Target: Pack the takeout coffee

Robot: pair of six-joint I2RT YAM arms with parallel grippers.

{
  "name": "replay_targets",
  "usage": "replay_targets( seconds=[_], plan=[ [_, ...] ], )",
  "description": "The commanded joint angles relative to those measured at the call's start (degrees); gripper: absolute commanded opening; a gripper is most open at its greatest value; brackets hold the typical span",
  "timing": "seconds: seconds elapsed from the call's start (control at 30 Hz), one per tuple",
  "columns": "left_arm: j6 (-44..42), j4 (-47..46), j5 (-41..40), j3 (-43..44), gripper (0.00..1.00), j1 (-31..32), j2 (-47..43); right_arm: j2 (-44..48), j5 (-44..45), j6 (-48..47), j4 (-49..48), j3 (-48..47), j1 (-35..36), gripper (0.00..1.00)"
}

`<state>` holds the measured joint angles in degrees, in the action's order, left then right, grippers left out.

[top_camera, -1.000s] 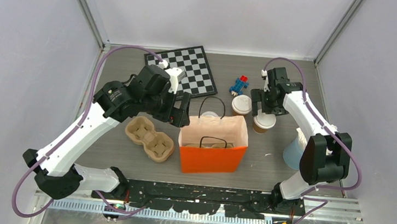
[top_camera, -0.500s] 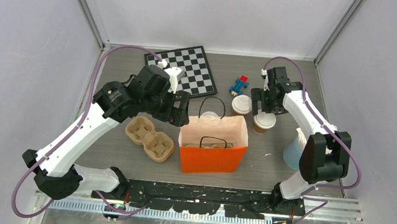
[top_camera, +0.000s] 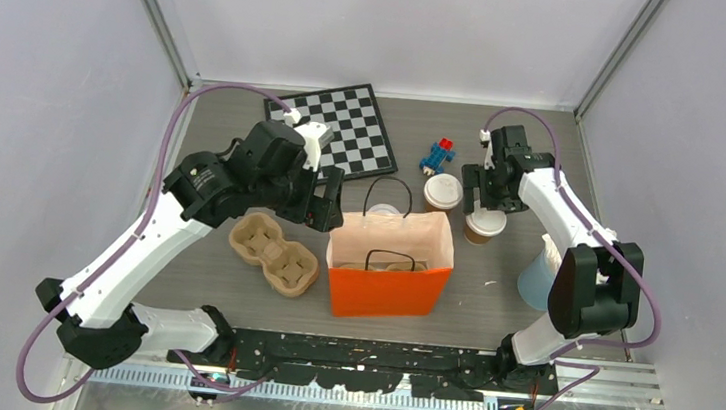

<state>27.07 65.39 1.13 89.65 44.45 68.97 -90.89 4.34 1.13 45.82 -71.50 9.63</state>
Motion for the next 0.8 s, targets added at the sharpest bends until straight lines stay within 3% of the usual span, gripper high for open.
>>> replay_targets(
  seconds=[0.0,0.33,0.77],
  plan=[
    [0.65,-1.84,-0.54,0.0,0.84,-0.14,-1.55,2.53,0.25,-0.79,-1.09,-0.05,-0.41,0.9],
    [0.97,-2.33,-0.34,-0.6,0.84,-0.15,-1.87,3.83,-0.66,0.19,1.53,-2.94,-0.7,0.97],
    [0.47,-2.63,-0.21,-0.53,0.83,-0.15,-1.45,3.68,-2.1,0.73,2.01,-1.85,-1.98,0.92]
  ],
)
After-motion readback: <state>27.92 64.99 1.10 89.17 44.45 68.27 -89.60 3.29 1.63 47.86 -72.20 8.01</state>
